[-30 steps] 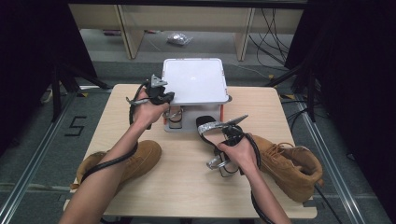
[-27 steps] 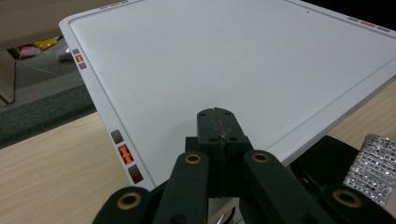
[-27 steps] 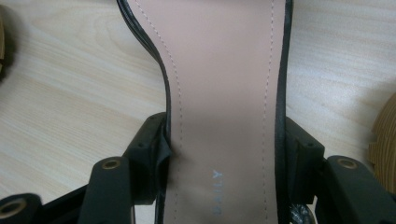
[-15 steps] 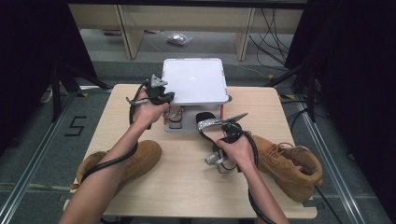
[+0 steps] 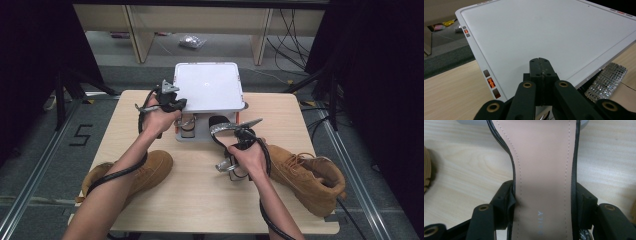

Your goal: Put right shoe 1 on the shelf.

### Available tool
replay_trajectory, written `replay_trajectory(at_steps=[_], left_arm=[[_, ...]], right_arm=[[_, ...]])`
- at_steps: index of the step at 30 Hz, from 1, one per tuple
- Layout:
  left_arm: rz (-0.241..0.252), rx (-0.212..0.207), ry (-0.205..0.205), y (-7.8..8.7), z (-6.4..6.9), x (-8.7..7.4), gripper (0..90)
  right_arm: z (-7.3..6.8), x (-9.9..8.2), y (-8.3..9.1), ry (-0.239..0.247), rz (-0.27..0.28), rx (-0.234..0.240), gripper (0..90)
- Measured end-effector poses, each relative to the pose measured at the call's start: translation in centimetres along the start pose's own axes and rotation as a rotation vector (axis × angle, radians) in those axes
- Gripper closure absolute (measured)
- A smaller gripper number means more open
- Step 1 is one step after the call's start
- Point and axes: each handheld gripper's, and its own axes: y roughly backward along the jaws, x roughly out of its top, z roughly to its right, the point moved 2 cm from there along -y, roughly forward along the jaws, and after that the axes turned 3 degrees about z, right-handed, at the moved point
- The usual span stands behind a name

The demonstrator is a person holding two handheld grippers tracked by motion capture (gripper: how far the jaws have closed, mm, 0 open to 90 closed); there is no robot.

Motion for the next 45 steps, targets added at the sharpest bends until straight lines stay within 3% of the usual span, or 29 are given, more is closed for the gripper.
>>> replay_trajectory(at_steps=[1,3,10,12,17,21,22,27,31,34,37,39,41,42,45], left_arm=[[0.002,-0.001,-0.001,0.0,0.0,0.0,89.6],[0.000,-0.001,0.001,0.0,0.0,0.0,89.6],[0.001,0.003,-0.001,0.0,0.0,0.0,89.6],[0.001,0.002,0.000,0.0,0.0,0.0,89.6],[0.003,0.000,0.000,0.0,0.0,0.0,89.6],[0.002,0.000,0.001,0.0,0.0,0.0,89.6],[0.002,-0.001,0.000,0.0,0.0,0.0,89.6],[0.006,-0.002,0.001,-0.1,0.0,0.0,89.6],[0.008,-0.003,0.000,-0.1,0.0,0.0,89.6],[0.000,-0.002,-0.001,0.0,0.0,0.0,89.6],[0.006,-0.003,0.001,-0.1,0.0,0.0,89.6],[0.000,-0.001,0.000,0.0,0.0,0.0,89.6],[0.000,-0.001,0.000,0.0,0.0,0.0,89.6],[0.000,-0.001,-0.001,0.0,0.0,0.0,89.6],[0.000,-0.002,-0.001,0.0,0.0,0.0,89.6]], right_arm=[[0.1,0.1,-0.2,0.018,0.019,0.008,43.5],[-0.3,0.2,-0.2,-0.028,0.005,-0.003,43.4],[-0.5,0.6,-0.9,-0.017,0.022,-0.016,43.4],[-0.7,0.8,-1.0,-0.039,0.025,-0.022,43.4],[-1.0,1.1,-1.3,-0.040,0.044,-0.032,43.4],[-1.0,1.4,-1.5,-0.018,0.058,-0.039,43.4],[-1.2,1.5,-1.5,-0.042,0.067,-0.038,43.4],[-1.4,1.7,-1.8,-0.054,0.075,-0.035,43.4],[-1.4,1.9,-2.0,-0.036,0.083,-0.046,43.4],[-1.6,2.0,-2.3,-0.062,0.094,-0.053,43.4],[-1.5,2.0,-2.4,-0.044,0.096,-0.065,43.4],[-1.6,2.1,-2.6,-0.068,0.108,-0.066,43.4],[-1.5,2.1,-2.8,-0.050,0.098,-0.068,43.4],[-1.6,2.2,-3.0,-0.073,0.105,-0.065,43.4],[-1.5,2.3,-3.2,-0.056,0.103,-0.077,43.4]])
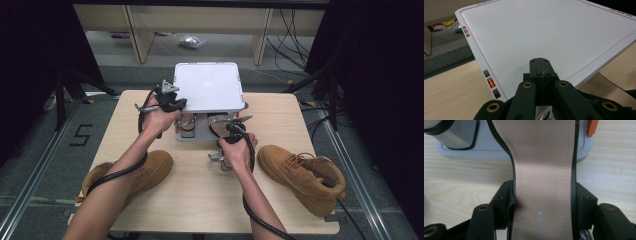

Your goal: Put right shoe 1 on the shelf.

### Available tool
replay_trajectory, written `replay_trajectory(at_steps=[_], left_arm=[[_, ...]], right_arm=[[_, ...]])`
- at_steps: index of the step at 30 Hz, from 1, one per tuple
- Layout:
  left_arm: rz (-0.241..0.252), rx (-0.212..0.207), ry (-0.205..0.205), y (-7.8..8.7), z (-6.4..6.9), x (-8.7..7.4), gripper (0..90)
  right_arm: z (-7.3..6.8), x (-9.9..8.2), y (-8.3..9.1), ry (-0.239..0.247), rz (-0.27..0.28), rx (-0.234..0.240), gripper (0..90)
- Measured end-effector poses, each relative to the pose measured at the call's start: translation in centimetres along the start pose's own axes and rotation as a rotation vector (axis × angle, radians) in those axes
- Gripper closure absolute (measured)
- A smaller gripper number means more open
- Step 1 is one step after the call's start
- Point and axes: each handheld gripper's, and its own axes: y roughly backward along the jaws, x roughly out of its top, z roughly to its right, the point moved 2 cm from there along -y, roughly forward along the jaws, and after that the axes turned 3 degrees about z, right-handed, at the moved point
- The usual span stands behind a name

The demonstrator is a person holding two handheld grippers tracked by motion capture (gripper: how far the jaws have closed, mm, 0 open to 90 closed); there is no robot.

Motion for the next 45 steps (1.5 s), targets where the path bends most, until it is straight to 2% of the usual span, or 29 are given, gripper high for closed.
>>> replay_trajectory(at_steps=[1,2,5,6,9,10,11,14,17,19,23,24,26,27,30,31,32,33,35,36,37,38,39,40,41,42,43,44,45], left_arm=[[0.000,0.000,0.000,0.0,0.0,0.0,89.6],[0.002,-0.001,0.000,0.0,0.0,0.0,89.6],[-0.001,0.000,0.000,0.0,0.0,0.0,89.6],[0.007,-0.001,0.001,-0.1,0.0,0.0,89.6],[0.000,0.001,0.000,0.0,0.0,0.0,89.6],[0.000,0.001,0.000,0.0,0.0,0.0,89.6],[0.001,0.001,-0.001,0.0,0.0,0.0,89.6],[0.000,0.002,-0.002,0.0,0.0,0.0,89.6],[0.001,0.001,-0.001,0.0,0.0,0.0,89.6],[0.000,0.001,-0.002,0.0,0.0,0.0,89.6],[-0.001,0.000,-0.001,0.0,0.0,0.0,89.6],[-0.001,0.000,-0.002,0.0,0.0,0.0,89.6],[0.000,0.000,-0.002,0.0,0.0,0.0,89.6],[0.000,-0.001,-0.002,0.0,0.0,0.0,89.6],[-0.002,-0.002,-0.002,0.0,0.0,0.0,89.6],[0.003,-0.005,0.000,-0.1,0.0,0.0,89.6],[0.004,-0.005,0.000,-0.1,0.0,0.0,89.6],[0.005,-0.003,-0.001,0.0,0.0,0.0,89.6],[0.003,-0.005,-0.001,0.0,-0.1,0.0,89.6],[-0.001,-0.005,-0.001,0.0,-0.1,0.0,89.6],[-0.001,-0.005,0.000,0.0,-0.1,0.0,89.6],[0.003,-0.007,-0.001,0.0,-0.1,0.0,89.6],[-0.002,-0.003,-0.003,0.0,0.0,0.0,89.6],[-0.004,-0.002,-0.004,0.0,0.0,0.0,89.6],[-0.004,-0.002,-0.003,0.0,0.0,0.1,89.6],[-0.004,-0.003,-0.002,0.0,0.0,0.0,89.6],[0.001,-0.005,-0.002,0.0,0.0,0.0,89.6],[0.001,-0.006,-0.001,0.0,0.0,0.0,89.6],[0.002,-0.005,-0.001,0.0,0.0,0.0,89.6]], right_arm=[[-0.1,0.1,-0.1,-0.020,0.010,-0.002,43.4],[0.0,0.1,-0.1,-0.001,0.004,-0.004,43.4],[-0.2,0.2,-0.2,-0.010,0.005,0.002,43.4],[-0.3,0.2,-0.3,-0.030,0.020,-0.004,43.4],[0.1,0.3,-0.5,0.021,0.027,-0.005,43.4],[0.0,0.4,-0.7,-0.006,0.041,0.002,43.4],[0.1,0.4,-0.7,0.010,0.035,-0.001,43.4],[0.0,0.6,-0.8,0.016,0.042,-0.009,43.3],[-0.3,0.7,-1.0,0.004,0.049,-0.014,43.3],[-0.2,0.8,-1.2,0.016,0.041,-0.010,43.3],[-0.5,0.9,-1.4,-0.001,0.042,-0.017,43.3],[-0.4,1.0,-1.5,0.010,0.041,-0.024,43.3],[-0.6,1.0,-1.6,-0.001,0.037,-0.031,43.2],[-0.7,1.0,-1.6,-0.011,0.036,-0.053,43.1],[-0.9,1.1,-1.9,-0.017,0.028,-0.059,42.9],[-0.8,1.1,-2.0,-0.005,0.026,-0.067,42.9],[-0.9,1.2,-2.3,-0.004,0.031,-0.047,42.7],[-0.8,1.2,-2.3,0.019,0.026,-0.048,42.6],[-1.2,1.1,-2.6,-0.025,0.011,-0.070,42.2],[-1.1,1.0,-2.8,0.006,0.017,-0.063,42.0],[-1.3,1.0,-2.7,0.005,0.023,-0.075,41.7],[-1.4,1.0,-2.6,-0.004,0.027,-0.080,41.2],[-1.3,1.1,-2.6,0.014,0.035,-0.072,39.6],[-1.4,1.1,-2.5,0.009,0.028,-0.065,35.5],[-1.3,1.1,-2.4,0.030,0.037,-0.060,30.7],[-1.5,1.1,-2.3,0.017,0.036,-0.060,29.3],[-1.4,1.1,-2.1,0.040,0.038,-0.075,29.1],[-1.7,1.0,-1.6,0.012,0.017,-0.070,28.3],[-1.6,0.9,-1.3,0.020,0.031,-0.073,28.3]])
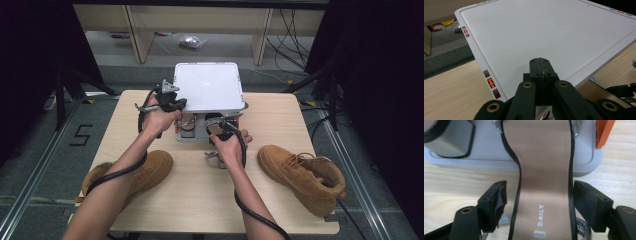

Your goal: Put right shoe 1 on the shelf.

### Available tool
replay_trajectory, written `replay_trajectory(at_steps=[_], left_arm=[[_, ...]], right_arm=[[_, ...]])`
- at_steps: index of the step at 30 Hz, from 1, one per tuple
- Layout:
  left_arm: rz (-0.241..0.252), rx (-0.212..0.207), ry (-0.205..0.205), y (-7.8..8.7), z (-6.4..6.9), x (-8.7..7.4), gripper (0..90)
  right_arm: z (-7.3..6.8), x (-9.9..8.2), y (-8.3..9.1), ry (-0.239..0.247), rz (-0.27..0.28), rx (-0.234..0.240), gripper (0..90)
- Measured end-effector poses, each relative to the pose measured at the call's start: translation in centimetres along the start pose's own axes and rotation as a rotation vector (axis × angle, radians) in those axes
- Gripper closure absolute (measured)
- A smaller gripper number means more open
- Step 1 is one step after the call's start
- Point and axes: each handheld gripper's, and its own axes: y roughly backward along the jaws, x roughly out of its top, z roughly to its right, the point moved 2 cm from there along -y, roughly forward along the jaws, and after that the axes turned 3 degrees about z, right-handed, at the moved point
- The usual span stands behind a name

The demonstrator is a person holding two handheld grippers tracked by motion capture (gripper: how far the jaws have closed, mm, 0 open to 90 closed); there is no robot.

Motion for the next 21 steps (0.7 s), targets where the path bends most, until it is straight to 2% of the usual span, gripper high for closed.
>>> replay_trajectory(at_steps=[1,2,4,5,6,8,9,14,15,18,19,21], left_arm=[[0.000,0.000,0.000,0.0,0.0,0.0,89.6],[-0.002,0.000,0.000,0.0,0.0,0.0,89.6],[-0.008,0.004,-0.002,0.0,0.1,0.0,89.6],[-0.007,0.004,-0.002,0.0,0.1,0.0,89.6],[-0.007,0.004,-0.001,0.0,0.1,0.0,89.6],[-0.008,0.003,-0.001,0.0,0.0,0.0,89.6],[-0.007,0.003,-0.001,0.0,0.0,0.0,89.6],[0.002,0.000,0.000,0.0,0.0,0.0,89.6],[0.001,0.000,0.000,0.0,0.0,0.0,89.6],[-0.004,0.003,-0.001,0.0,0.0,0.0,89.6],[-0.004,0.002,-0.001,0.0,0.0,0.0,89.6],[-0.004,0.002,-0.001,0.0,0.0,0.0,89.6]], right_arm=[[0.3,0.0,0.2,0.032,0.013,0.029,28.3],[0.5,-0.1,0.6,0.040,0.015,0.033,28.3],[0.6,-0.1,1.6,0.027,0.035,0.056,29.3],[0.7,-0.2,2.0,0.028,0.036,0.051,29.8],[1.1,-0.2,2.6,0.046,0.051,0.072,31.6],[1.2,-0.3,3.7,0.031,0.065,0.080,36.0],[1.4,-0.3,4.3,0.040,0.069,0.089,38.4],[2.2,-1.0,6.4,0.095,0.029,0.121,61.2],[2.5,-1.2,6.7,0.098,0.004,0.117,67.0],[3.2,-2.2,7.3,0.108,-0.033,0.118,79.4],[3.3,-2.7,7.4,0.099,-0.045,0.130,82.8],[3.6,-3.6,7.4,0.114,-0.087,0.160,88.1]])
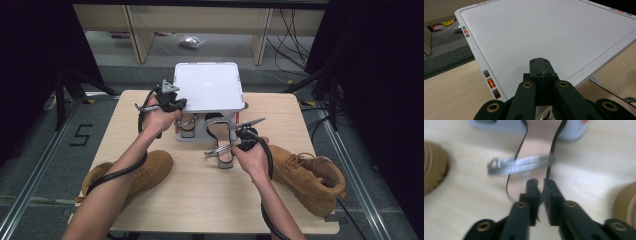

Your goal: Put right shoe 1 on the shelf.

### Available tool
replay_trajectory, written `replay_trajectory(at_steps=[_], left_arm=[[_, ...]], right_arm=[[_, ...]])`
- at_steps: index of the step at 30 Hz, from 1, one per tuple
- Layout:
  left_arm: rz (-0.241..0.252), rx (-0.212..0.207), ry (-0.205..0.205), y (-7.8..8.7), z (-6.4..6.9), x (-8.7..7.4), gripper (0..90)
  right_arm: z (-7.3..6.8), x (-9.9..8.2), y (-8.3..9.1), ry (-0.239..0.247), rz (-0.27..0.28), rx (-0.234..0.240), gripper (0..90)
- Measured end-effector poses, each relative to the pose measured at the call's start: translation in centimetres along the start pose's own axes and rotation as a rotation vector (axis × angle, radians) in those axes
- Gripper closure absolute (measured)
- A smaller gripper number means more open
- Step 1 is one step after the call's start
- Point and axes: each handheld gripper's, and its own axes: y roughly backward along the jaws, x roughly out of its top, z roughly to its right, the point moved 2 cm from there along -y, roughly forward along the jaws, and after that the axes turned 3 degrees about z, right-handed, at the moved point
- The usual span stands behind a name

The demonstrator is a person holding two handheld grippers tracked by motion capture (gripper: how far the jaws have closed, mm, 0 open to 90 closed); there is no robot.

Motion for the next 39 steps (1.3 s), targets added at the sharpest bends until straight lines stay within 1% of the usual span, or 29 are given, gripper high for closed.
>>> replay_trajectory(at_steps=[1,3,4,5,6,7,8,9,10,11,12,14,17,18,19,20,21,25,26,27,28,29,30,31,32,34,35,36,39], left_arm=[[0.005,-0.002,0.002,0.0,0.0,0.0,89.6],[0.001,0.002,-0.001,0.0,0.0,0.0,89.6],[0.001,0.002,0.000,0.0,0.0,0.0,89.6],[0.002,0.003,0.000,0.0,0.0,0.0,89.6],[0.001,0.003,0.000,0.0,0.0,0.0,89.6],[0.001,0.003,-0.001,0.0,0.0,0.0,89.6],[0.002,0.003,0.001,0.0,0.0,0.0,89.6],[0.009,0.002,0.002,0.0,0.0,0.0,89.6],[0.001,0.003,0.000,0.0,0.0,0.0,89.6],[0.002,0.002,0.000,0.0,0.0,0.0,89.6],[0.001,0.002,0.001,0.0,0.0,0.0,89.6],[0.008,0.000,0.002,0.0,0.0,0.0,89.6],[0.008,0.001,0.000,0.0,0.0,0.0,89.6],[0.001,0.002,-0.001,0.0,0.0,0.0,89.6],[0.002,0.003,-0.001,0.0,0.0,0.0,89.6],[0.002,0.003,-0.002,0.0,0.0,0.0,89.6],[0.002,0.003,-0.002,0.0,0.0,0.0,89.6],[0.002,0.002,-0.002,0.0,0.0,0.0,89.6],[0.003,0.001,-0.001,0.0,0.0,0.0,89.6],[0.001,0.000,-0.002,0.0,0.0,0.0,89.6],[0.000,0.000,-0.002,0.0,0.0,0.0,89.6],[0.008,-0.001,0.000,0.0,0.0,0.0,89.6],[0.008,0.000,0.000,0.0,0.0,0.0,89.6],[0.000,0.002,-0.004,0.0,0.0,0.0,89.6],[0.001,0.003,-0.004,0.0,0.0,0.0,89.6],[0.000,0.002,-0.003,0.0,0.0,0.0,89.6],[0.001,0.002,-0.003,0.0,0.0,0.0,89.6],[0.000,0.002,-0.003,0.0,0.0,0.0,89.6],[-0.002,0.001,-0.004,0.0,0.0,0.0,89.6]], right_arm=[[-0.2,-0.5,0.0,-0.015,-0.022,0.006,89.8],[-0.2,-1.3,-0.4,0.006,-0.033,0.016,90.0],[-0.4,-1.7,-0.5,-0.009,-0.053,0.019,90.0],[-0.4,-2.0,-0.8,0.001,-0.061,0.026,90.0],[-0.4,-2.2,-1.2,0.034,-0.052,0.029,90.0],[-0.6,-2.4,-1.4,0.017,-0.070,0.030,90.0],[-0.6,-2.6,-1.8,0.044,-0.064,0.047,90.0],[-0.7,-2.7,-2.0,0.023,-0.080,0.039,90.0],[-0.8,-2.8,-2.3,0.027,-0.079,0.037,90.0],[-0.9,-2.9,-2.6,0.014,-0.079,0.036,90.0],[-1.0,-2.9,-2.8,0.008,-0.070,0.037,90.0],[-1.0,-2.9,-3.0,0.015,-0.061,0.029,90.0],[-1.3,-3.0,-3.1,-0.004,-0.058,0.047,90.0],[-1.3,-3.1,-3.3,-0.006,-0.041,0.041,90.0],[-1.3,-3.1,-3.2,-0.009,-0.044,0.033,90.0],[-1.3,-3.1,-3.3,0.004,-0.036,0.046,90.0],[-1.5,-3.1,-3.4,-0.017,-0.036,0.054,90.0],[-1.6,-3.1,-3.5,-0.026,0.002,0.056,90.0],[-1.7,-3.1,-3.6,-0.024,0.019,0.063,90.0],[-1.5,-3.0,-3.7,-0.013,0.034,0.056,90.0],[-1.7,-2.8,-3.6,-0.030,0.045,0.064,90.0],[-1.6,-2.6,-3.5,-0.009,0.058,0.069,90.0],[-1.7,-2.5,-3.5,-0.030,0.062,0.056,90.0],[-1.5,-2.3,-3.3,0.005,0.081,0.063,90.0],[-1.5,-2.2,-3.3,-0.004,0.077,0.049,90.0],[-1.5,-1.9,-3.4,-0.002,0.083,0.064,90.0],[-1.4,-1.8,-3.3,0.001,0.082,0.058,90.0],[-1.6,-1.7,-3.3,-0.007,0.093,0.062,90.0],[-1.9,-1.4,-3.4,-0.009,0.098,0.079,90.0]])
